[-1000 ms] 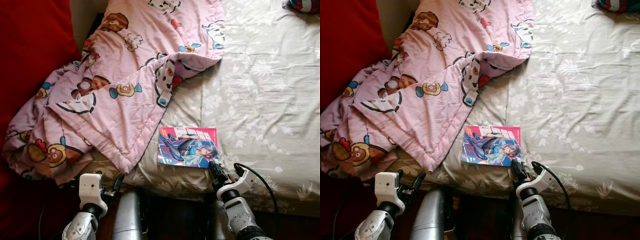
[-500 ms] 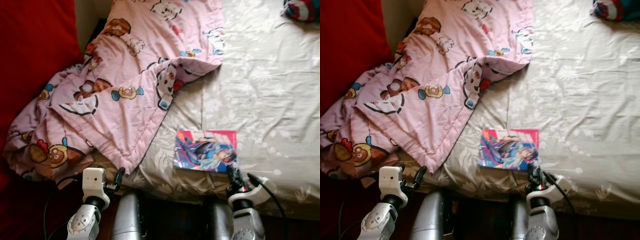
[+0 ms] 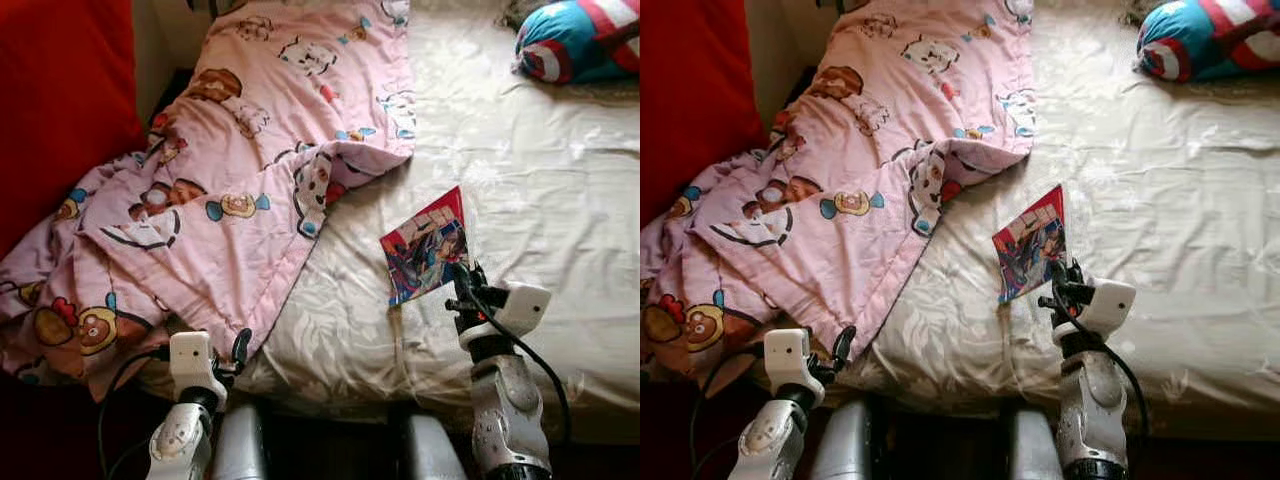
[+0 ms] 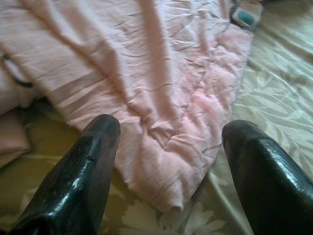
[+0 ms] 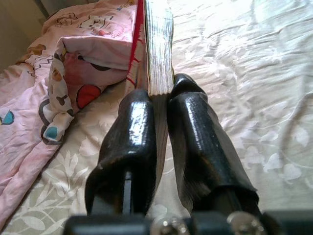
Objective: Clean up the room
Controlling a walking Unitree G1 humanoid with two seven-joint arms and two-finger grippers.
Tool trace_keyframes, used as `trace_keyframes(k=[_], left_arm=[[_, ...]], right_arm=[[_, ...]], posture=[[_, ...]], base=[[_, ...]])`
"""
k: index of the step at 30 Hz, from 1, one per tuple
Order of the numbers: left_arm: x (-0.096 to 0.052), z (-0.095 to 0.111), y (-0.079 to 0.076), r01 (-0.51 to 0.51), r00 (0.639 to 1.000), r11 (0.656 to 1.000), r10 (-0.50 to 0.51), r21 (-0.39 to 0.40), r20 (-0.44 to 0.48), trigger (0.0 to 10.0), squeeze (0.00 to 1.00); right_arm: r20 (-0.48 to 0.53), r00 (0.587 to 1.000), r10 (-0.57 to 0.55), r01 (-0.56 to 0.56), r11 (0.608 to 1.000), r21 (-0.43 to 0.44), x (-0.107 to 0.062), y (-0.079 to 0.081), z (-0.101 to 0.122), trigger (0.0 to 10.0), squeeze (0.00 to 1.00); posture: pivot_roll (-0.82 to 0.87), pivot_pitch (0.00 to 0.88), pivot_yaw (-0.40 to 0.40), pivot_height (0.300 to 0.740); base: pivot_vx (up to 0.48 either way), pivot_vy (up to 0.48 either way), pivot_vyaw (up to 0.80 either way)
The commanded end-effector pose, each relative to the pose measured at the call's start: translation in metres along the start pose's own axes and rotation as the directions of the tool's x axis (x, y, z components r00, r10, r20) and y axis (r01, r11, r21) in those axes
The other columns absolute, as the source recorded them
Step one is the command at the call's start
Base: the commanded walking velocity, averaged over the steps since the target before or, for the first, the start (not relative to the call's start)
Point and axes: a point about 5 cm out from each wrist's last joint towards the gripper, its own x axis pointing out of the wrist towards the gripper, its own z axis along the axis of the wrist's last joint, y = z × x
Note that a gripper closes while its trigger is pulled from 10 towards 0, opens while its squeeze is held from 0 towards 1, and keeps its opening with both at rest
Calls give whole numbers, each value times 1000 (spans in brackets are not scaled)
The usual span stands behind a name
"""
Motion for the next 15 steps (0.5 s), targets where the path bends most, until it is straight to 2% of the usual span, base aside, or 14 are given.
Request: trace_keyframes(k=[1, 5, 13, 15], left_arm=[[-6, -10, 7, -37, 999, 999, 37, -5, -33, 10000, 0], [-12, -25, 13, -66, 994, 998, 65, -12, -93, 10000, 0], [-22, -48, 21, -94, 976, 996, 92, 0, -200, 10000, 0], [-30, -60, 28, -123, 957, 992, 120, 5, -265, 10000, 0]], right_arm=[[11, 1000, 18, -17, 999, -30, 0, 3, 4, 10000, 0], [-3, 1000, 11, -12, 998, -64, -3, 2, 3, 10000, 0], [-24, 1000, -10, 8, 998, -60, -5, 1, -3, 10000, 0], [-24, 1000, -4, 3, 998, -65, -5, 2, -3, 10000, 0]], posture=[[-82, 101, 7, 666], [-89, 90, 6, 691], [-81, 60, 8, 736], [-82, 59, 9, 740]], base=[[0, 0, 0], [0, 0, 0], [0, 0, 0], [0, 0, 0]])
